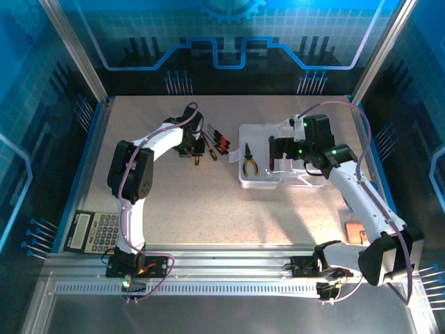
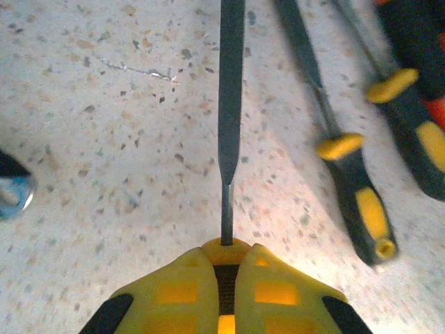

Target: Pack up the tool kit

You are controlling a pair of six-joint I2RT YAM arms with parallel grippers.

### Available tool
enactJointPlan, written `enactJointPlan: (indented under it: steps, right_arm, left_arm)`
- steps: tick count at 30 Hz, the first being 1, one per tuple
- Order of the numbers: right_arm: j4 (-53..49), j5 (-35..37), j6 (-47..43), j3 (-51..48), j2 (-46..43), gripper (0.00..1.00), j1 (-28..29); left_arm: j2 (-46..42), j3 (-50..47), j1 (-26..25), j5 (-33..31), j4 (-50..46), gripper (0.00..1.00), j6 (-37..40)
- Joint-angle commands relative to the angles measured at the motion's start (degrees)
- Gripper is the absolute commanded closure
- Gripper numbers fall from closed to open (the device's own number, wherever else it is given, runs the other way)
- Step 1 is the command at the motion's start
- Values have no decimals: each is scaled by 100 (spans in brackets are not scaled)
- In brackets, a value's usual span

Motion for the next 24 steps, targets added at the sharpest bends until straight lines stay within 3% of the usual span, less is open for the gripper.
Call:
enactJointPlan:
  steps: [1,3,11,17,24]
  right_arm:
    - [130,-796,-76,-72,-118,5,-61]
    - [296,-1240,-59,-98,-127,0,-57]
    - [1059,-2026,527,-216,-100,1,-21]
    - [1936,-2319,1154,-250,183,17,-10]
    - [2578,-2290,1621,-6,791,32,212]
  left_arm:
    - [-651,31,-19,240,-215,100,82]
    - [-887,40,-36,485,-127,100,21]
    - [-1807,-273,-345,2049,912,100,60]
    - [-2066,-763,-675,3396,2213,100,-102]
    - [-2044,-839,-1143,3551,2690,100,-241]
